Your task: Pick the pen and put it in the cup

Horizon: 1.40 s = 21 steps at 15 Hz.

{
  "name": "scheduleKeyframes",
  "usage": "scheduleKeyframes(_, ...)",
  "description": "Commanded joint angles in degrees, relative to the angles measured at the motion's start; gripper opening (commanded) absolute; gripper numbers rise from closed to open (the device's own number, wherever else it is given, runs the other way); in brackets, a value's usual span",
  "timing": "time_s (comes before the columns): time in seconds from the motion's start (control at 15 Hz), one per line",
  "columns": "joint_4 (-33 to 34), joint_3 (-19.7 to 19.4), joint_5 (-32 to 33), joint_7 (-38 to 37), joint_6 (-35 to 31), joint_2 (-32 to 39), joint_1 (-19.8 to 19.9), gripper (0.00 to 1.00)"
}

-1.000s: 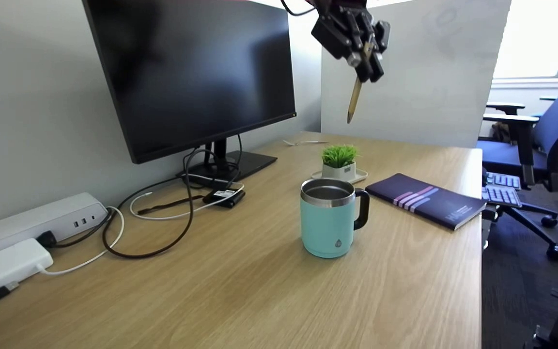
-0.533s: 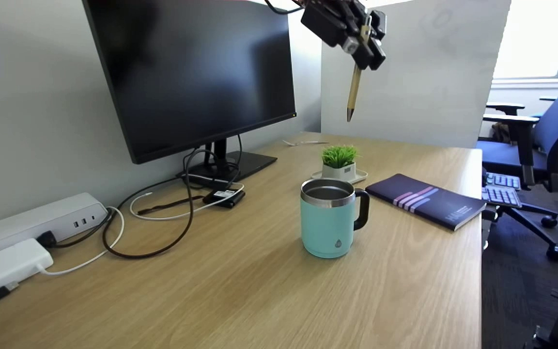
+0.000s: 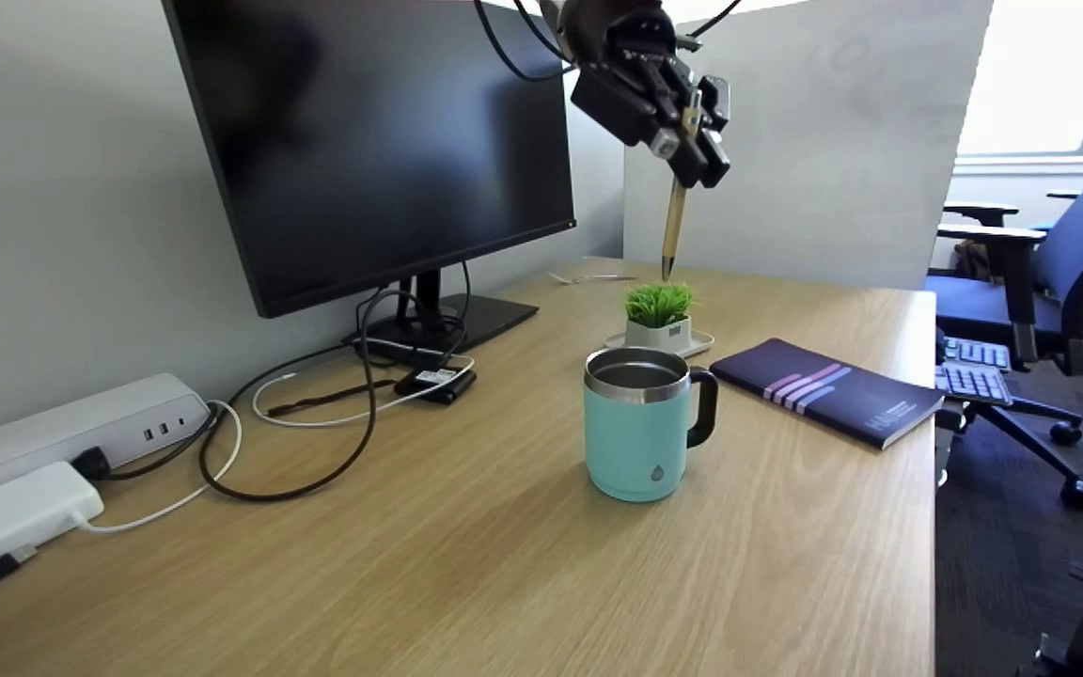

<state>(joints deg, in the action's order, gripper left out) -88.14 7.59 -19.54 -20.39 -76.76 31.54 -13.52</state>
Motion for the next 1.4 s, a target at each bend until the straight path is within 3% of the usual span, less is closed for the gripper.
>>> scheduleKeyframes(0.0, 3.20, -0.19, 0.12, 1.86, 0.62, 2.31, 0.02, 0.04)
scheduleKeyframes(1.33, 4.95, -1.02, 2.00, 4.49, -1.80, 11.16, -0.76, 0.04)
